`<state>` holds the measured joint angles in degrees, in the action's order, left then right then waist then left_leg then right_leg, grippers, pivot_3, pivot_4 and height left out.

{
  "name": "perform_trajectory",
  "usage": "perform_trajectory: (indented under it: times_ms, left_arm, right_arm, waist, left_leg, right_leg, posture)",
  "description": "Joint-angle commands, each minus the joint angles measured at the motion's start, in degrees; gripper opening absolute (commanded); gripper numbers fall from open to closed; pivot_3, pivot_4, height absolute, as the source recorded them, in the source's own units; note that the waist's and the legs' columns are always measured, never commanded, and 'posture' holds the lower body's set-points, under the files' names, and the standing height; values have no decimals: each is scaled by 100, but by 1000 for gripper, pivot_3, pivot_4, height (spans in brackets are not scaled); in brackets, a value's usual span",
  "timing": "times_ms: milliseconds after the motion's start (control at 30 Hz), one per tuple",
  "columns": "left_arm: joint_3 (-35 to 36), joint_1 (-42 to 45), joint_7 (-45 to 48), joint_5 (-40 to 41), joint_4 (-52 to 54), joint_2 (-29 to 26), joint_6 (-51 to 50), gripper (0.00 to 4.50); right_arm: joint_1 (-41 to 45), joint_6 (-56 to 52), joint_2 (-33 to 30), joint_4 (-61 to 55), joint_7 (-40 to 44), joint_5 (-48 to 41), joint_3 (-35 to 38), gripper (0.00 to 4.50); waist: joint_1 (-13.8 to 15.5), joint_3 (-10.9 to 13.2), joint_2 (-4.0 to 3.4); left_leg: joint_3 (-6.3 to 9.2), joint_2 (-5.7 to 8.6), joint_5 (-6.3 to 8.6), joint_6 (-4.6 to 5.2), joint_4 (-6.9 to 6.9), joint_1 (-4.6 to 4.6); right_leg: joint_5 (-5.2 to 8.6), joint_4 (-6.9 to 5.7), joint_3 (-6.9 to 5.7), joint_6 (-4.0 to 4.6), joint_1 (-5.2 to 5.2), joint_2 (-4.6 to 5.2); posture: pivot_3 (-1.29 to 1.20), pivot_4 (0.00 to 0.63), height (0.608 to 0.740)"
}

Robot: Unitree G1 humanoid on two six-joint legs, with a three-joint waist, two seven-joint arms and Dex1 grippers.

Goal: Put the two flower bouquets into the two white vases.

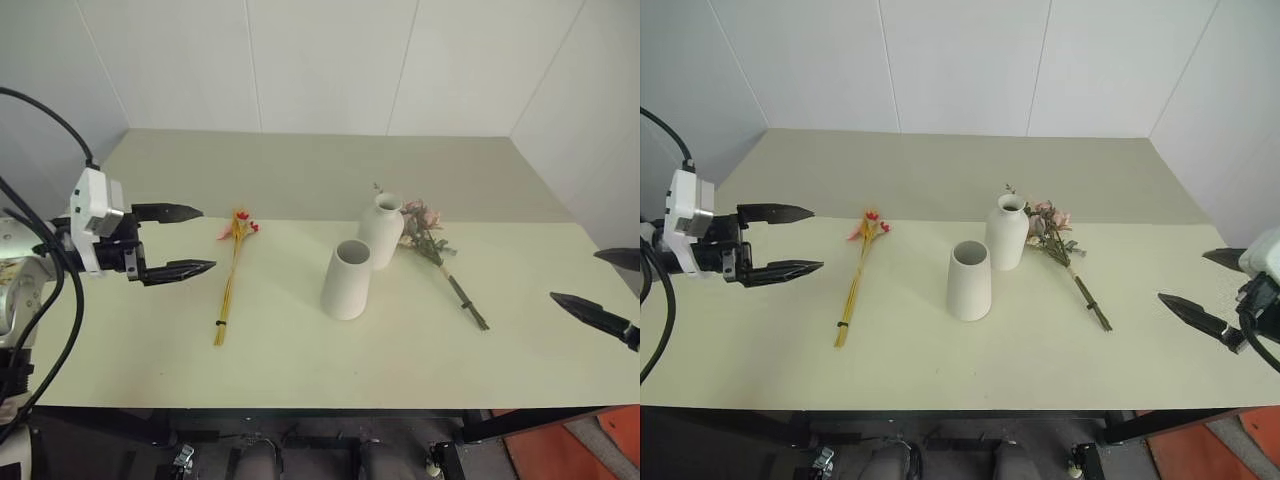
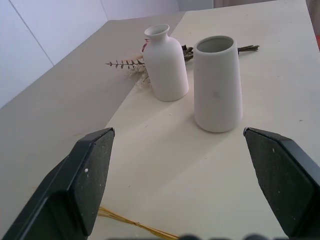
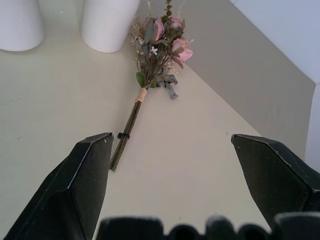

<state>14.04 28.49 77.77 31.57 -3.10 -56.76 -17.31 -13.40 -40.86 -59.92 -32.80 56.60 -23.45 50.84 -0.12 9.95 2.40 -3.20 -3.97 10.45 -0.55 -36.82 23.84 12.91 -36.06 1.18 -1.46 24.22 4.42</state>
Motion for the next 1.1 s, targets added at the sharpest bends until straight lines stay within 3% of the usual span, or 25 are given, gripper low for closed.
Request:
perform_trajectory:
  times_ms: [33, 367, 567, 700, 833, 1067, 1100]
  left_arm:
    - [60, 139, 48, 4, 15, -68, 90, 4500]
    - [-78, 278, 86, 8, 36, 5, 55, 4500]
    - [-454, 609, 49, -19, 65, 376, 34, 4500]
    - [-704, 790, 9, 19, 271, 589, -104, 4500]
    - [-760, 824, -11, 85, 429, 622, -257, 4500]
    - [-746, 719, -83, 70, 642, 599, -394, 4500]
    - [-736, 692, -94, 71, 675, 593, -406, 4500]
  right_arm:
    - [-181, 259, 109, -286, -16, 227, 215, 4447]
    - [66, -327, -157, -93, -201, 111, -138, 4447]
    - [2099, -971, -248, 915, -919, -23, -2549, 4447]
    - [3980, -1060, 233, 2426, -1187, 858, -4834, 4447]
    - [5192, -969, 900, 3949, -1300, 1319, -5682, 4447]
    - [6442, -216, 1801, 6369, -1296, 1870, -6208, 4447]
    - [6583, -132, 1887, 6649, -1255, 1939, -6247, 4081]
  waist:
    - [3, 0, 0]
    - [-11, 0, 1]
    - [-85, -3, 9]
    - [-145, 0, 10]
    - [-141, 2, 8]
    - [-113, 2, 6]
    - [-108, 3, 6]
  left_leg:
    - [1, 0, 0, 0, 0, 0]
    - [1, 1, 0, 0, -3, 0]
    - [1, 3, 0, 0, -12, -4]
    - [0, 2, -1, 2, -9, 4]
    - [4, 4, -1, 4, -9, 31]
    - [1, 8, -1, 5, -13, 87]
    - [0, 8, -1, 5, -13, 88]
  right_leg:
    - [0, 0, 0, 0, 0, 0]
    - [1, 0, 0, 1, -3, 0]
    - [-9, 0, 5, 7, -7, 1]
    - [-9, -2, 15, 7, 6, -6]
    - [-37, -6, 16, -14, 30, -10]
    - [-55, -7, 18, 2, 83, -9]
    - [-56, -8, 18, 1, 84, -8]
  posture:
    - [0, 150, 740]
    - [0, 150, 740]
    - [0, 150, 740]
    - [0, 150, 740]
    - [0, 150, 740]
    - [0, 150, 740]
    - [0, 150, 740]
